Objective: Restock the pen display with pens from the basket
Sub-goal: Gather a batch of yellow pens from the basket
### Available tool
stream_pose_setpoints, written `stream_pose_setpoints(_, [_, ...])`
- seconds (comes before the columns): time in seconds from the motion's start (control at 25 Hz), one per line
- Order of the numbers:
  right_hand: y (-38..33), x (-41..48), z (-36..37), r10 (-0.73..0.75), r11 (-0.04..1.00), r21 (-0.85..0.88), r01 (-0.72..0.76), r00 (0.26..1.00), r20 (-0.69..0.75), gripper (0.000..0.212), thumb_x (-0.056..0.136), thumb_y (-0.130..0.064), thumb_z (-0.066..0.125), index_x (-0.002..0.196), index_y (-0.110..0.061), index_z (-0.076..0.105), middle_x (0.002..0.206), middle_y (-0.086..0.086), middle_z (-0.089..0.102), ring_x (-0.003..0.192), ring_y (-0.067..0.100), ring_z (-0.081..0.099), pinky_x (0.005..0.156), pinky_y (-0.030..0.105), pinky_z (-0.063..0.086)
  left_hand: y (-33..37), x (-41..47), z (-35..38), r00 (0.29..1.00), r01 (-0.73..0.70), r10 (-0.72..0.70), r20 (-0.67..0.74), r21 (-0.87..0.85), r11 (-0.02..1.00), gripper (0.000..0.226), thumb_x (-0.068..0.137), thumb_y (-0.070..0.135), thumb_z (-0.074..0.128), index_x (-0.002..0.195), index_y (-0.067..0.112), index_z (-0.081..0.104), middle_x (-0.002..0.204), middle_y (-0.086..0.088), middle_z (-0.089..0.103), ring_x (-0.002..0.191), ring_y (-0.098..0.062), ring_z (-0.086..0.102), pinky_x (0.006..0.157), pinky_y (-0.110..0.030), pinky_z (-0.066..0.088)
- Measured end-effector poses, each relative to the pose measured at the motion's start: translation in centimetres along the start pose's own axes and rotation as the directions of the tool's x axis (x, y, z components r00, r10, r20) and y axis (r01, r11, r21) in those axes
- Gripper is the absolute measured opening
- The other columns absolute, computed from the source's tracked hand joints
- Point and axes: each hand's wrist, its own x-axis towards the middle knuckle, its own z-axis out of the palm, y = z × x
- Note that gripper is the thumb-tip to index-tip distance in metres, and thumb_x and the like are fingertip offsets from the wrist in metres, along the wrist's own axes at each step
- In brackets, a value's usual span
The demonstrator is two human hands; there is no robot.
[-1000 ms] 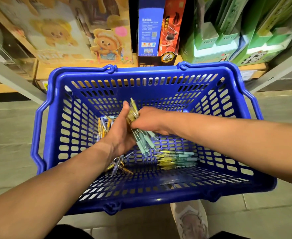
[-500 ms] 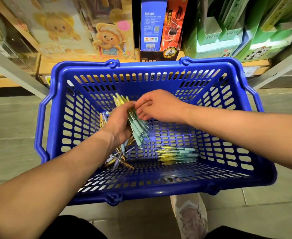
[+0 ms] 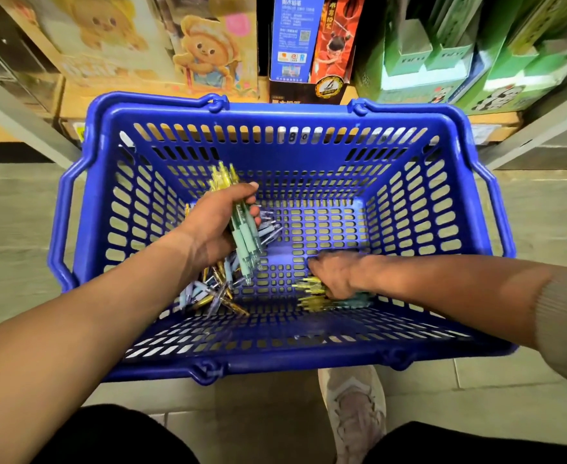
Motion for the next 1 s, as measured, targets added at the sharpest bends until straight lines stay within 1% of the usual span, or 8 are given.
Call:
stream_pose_setpoints(0.12, [0.2,0.6,0.9,-0.028,0.999,-0.04,0.028,0.999,-0.019,0.029,0.092,-0.015,0.059,0.121,-0.016,0.057,0.102,0.0,0.06,0.079,0.017,0.054,0.061,0.026,0.042,0.2,-0.1,0.1,1.0,-0.003,0.003,0.001,0.015,1.0,0.02,0.094,0.023,0.067,0.076,0.016,0.061,0.066,-0.001,0.06,0.057,-0.016,0.058,0.058,-0.026,0.055])
stream_pose_setpoints(0.36, [1.5,0.1,-0.2,-0.052,0.997,-0.064,0.051,0.999,-0.01,0.032,0.103,-0.033,0.051,0.125,-0.01,0.058,0.114,0.009,0.066,0.1,0.026,0.064,0.08,0.035,0.054,-0.2,-0.1,0.3,1.0,0.019,-0.019,0.0,0.016,1.0,0.014,0.098,0.019,0.062,0.086,0.013,0.064,0.072,-0.001,0.063,0.062,-0.013,0.061,0.067,-0.029,0.055])
stream_pose_setpoints(0.52, [2.4,-1.1,-4.0,0.011,0.976,0.217,0.001,0.999,-0.053,0.022,0.102,-0.033,0.055,0.103,-0.012,0.063,0.085,0.003,0.065,0.083,0.023,0.064,0.074,0.036,0.054,-0.5,-0.1,0.3,0.998,0.048,-0.049,-0.026,-0.013,0.999,0.015,0.099,0.02,0.061,0.088,0.011,0.064,0.079,-0.006,0.066,0.072,-0.017,0.065,0.079,-0.034,0.056])
stream_pose_setpoints(0.6, [2.7,-2.2,-7.9,0.006,0.851,0.519,0.074,0.989,-0.15,0.022,0.101,-0.033,0.058,0.093,-0.013,0.064,0.08,0.002,0.069,0.075,0.018,0.067,0.069,0.031,0.055,-0.7,0.0,0.3,0.998,0.043,-0.045,-0.053,-0.027,0.999,0.012,0.1,0.019,0.061,0.096,0.008,0.065,0.087,-0.008,0.069,0.081,-0.019,0.068,0.084,-0.038,0.057])
stream_pose_setpoints(0.68, [2.1,-3.1,-11.4,-0.033,0.46,0.878,0.129,0.991,-0.128,0.02,0.099,-0.024,0.063,0.103,-0.005,0.067,0.096,0.009,0.077,0.087,0.019,0.074,0.076,0.029,0.062,-0.9,0.1,0.5,0.998,0.041,-0.041,-0.05,0.001,0.999,0.017,0.101,0.02,0.06,0.105,0.005,0.067,0.094,-0.011,0.07,0.084,-0.02,0.07,0.084,-0.04,0.057])
stream_pose_setpoints(0.76, [1.0,-3.5,-13.8,-0.061,0.159,0.982,0.106,0.993,-0.097,0.023,0.097,-0.014,0.065,0.114,0.002,0.066,0.106,0.015,0.076,0.096,0.022,0.075,0.081,0.03,0.062,-1.3,0.2,0.6,0.998,0.06,-0.06,0.012,-0.001,0.998,0.029,0.101,0.027,0.059,0.114,0.002,0.067,0.103,-0.015,0.074,0.09,-0.025,0.073,0.081,-0.042,0.06])
stream_pose_setpoints(0.88, [-0.5,-3.6,-15.4,0.035,0.242,0.968,0.07,0.996,-0.081,0.026,0.097,-0.013,0.065,0.117,0.004,0.063,0.109,0.019,0.074,0.097,0.025,0.074,0.081,0.031,0.062,-1.5,0.6,0.4,0.992,0.075,-0.071,0.103,-0.037,0.996,0.042,0.098,0.042,0.059,0.112,0.004,0.071,0.112,-0.02,0.074,0.097,-0.03,0.074,0.079,-0.041,0.061])
stream_pose_setpoints(1.0, [-1.6,-3.6,-15.6,0.115,0.319,0.946,0.055,0.989,-0.096,0.022,0.095,-0.017,0.068,0.109,0.0,0.064,0.099,0.012,0.075,0.083,0.017,0.076,0.06,0.023,0.061,-1.7,1.0,0.3,0.987,0.078,-0.076,0.144,-0.011,0.997,0.056,0.092,0.053,0.063,0.121,0.005,0.071,0.125,-0.023,0.069,0.111,-0.033,0.07,0.092,-0.046,0.058])
